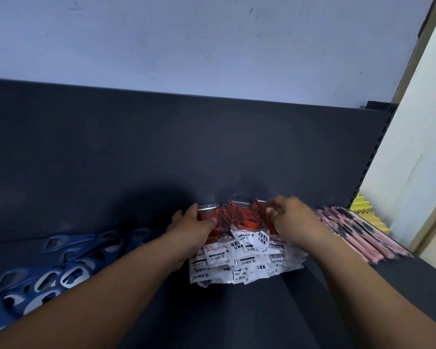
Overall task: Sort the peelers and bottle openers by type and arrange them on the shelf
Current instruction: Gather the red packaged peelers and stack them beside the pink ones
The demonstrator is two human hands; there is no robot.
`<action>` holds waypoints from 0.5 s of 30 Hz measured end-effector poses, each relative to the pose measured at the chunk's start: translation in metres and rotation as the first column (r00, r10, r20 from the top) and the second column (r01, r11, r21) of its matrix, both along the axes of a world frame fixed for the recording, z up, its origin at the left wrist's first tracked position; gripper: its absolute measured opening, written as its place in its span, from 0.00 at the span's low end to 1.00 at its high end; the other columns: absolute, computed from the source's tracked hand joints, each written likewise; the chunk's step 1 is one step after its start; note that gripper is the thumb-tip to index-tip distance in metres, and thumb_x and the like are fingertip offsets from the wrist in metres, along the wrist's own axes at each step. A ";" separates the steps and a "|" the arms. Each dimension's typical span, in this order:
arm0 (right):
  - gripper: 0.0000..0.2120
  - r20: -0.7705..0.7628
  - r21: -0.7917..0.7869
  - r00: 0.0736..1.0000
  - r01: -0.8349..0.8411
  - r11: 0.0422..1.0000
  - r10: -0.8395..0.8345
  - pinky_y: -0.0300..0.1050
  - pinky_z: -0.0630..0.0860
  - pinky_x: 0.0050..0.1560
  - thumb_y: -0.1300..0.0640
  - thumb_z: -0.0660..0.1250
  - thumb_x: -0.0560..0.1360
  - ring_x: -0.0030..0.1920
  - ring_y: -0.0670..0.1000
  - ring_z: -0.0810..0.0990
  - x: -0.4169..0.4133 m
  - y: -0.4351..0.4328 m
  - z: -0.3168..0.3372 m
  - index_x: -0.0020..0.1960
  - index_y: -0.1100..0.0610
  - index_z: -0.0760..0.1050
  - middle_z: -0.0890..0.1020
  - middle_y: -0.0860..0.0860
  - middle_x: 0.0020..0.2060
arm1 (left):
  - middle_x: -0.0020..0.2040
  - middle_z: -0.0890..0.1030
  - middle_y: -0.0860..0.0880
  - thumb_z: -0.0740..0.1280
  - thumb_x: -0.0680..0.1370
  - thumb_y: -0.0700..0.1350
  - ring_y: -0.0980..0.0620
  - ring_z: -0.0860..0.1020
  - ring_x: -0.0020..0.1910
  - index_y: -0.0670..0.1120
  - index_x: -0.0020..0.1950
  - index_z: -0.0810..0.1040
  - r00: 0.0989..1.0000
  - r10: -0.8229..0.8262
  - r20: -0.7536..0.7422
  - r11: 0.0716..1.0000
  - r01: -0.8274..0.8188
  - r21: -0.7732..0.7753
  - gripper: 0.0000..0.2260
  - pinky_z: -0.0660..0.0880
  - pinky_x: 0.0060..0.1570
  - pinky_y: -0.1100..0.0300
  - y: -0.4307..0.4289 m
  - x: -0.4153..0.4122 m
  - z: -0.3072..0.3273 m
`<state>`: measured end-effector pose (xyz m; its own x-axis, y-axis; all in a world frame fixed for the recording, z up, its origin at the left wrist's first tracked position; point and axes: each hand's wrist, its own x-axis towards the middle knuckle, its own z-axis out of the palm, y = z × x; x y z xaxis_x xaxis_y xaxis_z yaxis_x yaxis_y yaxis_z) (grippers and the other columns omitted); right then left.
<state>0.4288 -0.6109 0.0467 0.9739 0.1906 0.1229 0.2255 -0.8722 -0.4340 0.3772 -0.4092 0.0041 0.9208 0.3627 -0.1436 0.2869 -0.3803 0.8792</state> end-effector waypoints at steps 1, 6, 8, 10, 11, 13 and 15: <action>0.15 0.023 -0.008 1.000 -0.015 1.000 0.015 0.53 0.69 0.65 0.51 0.59 0.79 0.63 0.59 0.72 -0.004 0.003 0.002 0.64 0.49 0.74 0.74 0.55 0.62 | 0.78 0.53 0.48 0.64 0.77 0.56 0.43 0.60 0.74 0.56 0.77 0.57 1.000 0.006 0.005 0.998 -0.006 0.064 0.30 0.62 0.71 0.47 0.001 -0.002 0.001; 0.19 0.151 -0.096 0.974 -0.158 0.983 0.171 0.56 0.62 0.71 0.49 0.58 0.80 0.70 0.55 0.64 -0.029 0.030 0.008 0.70 0.49 0.69 0.69 0.51 0.70 | 0.79 0.46 0.47 0.61 0.78 0.59 0.45 0.47 0.77 0.54 0.78 0.51 1.000 0.006 0.023 0.921 -0.014 0.388 0.32 0.51 0.75 0.48 0.017 -0.020 0.013; 0.20 0.174 -0.142 0.955 -0.216 0.966 0.239 0.53 0.57 0.73 0.49 0.58 0.80 0.73 0.54 0.60 -0.039 0.047 0.009 0.72 0.47 0.67 0.66 0.50 0.72 | 0.79 0.46 0.46 0.60 0.78 0.59 0.45 0.46 0.77 0.54 0.78 0.50 1.000 0.005 0.017 0.892 -0.012 0.452 0.32 0.51 0.75 0.48 0.028 -0.029 0.017; 0.21 0.200 -0.182 0.928 -0.281 0.942 0.315 0.50 0.54 0.74 0.49 0.57 0.80 0.74 0.53 0.58 -0.050 0.067 0.008 0.73 0.47 0.65 0.65 0.49 0.73 | 0.79 0.45 0.46 0.58 0.79 0.60 0.45 0.46 0.77 0.53 0.79 0.49 1.000 0.021 0.003 0.884 -0.020 0.467 0.32 0.50 0.75 0.48 0.040 -0.042 0.022; 0.21 0.213 -0.192 0.911 -0.316 0.929 0.353 0.49 0.54 0.74 0.50 0.58 0.80 0.74 0.53 0.58 -0.055 0.078 0.007 0.73 0.47 0.65 0.65 0.49 0.73 | 0.79 0.45 0.47 0.58 0.79 0.60 0.45 0.46 0.77 0.53 0.79 0.49 0.999 0.034 -0.001 0.879 -0.029 0.476 0.32 0.50 0.75 0.48 0.047 -0.049 0.023; 0.22 0.231 -0.194 0.874 -0.389 0.901 0.427 0.49 0.56 0.74 0.50 0.58 0.79 0.73 0.53 0.60 -0.065 0.099 0.004 0.73 0.48 0.65 0.66 0.50 0.72 | 0.79 0.46 0.46 0.58 0.79 0.60 0.45 0.46 0.77 0.53 0.79 0.49 0.998 0.068 0.000 0.866 -0.059 0.497 0.32 0.51 0.74 0.47 0.063 -0.064 0.026; 0.22 0.234 -0.200 0.834 -0.462 0.864 0.500 0.49 0.57 0.73 0.50 0.59 0.79 0.73 0.53 0.61 -0.075 0.122 0.000 0.73 0.49 0.65 0.67 0.50 0.71 | 0.79 0.46 0.46 0.58 0.79 0.60 0.45 0.46 0.77 0.53 0.79 0.49 0.994 0.112 -0.003 0.857 -0.095 0.507 0.32 0.51 0.74 0.47 0.081 -0.081 0.026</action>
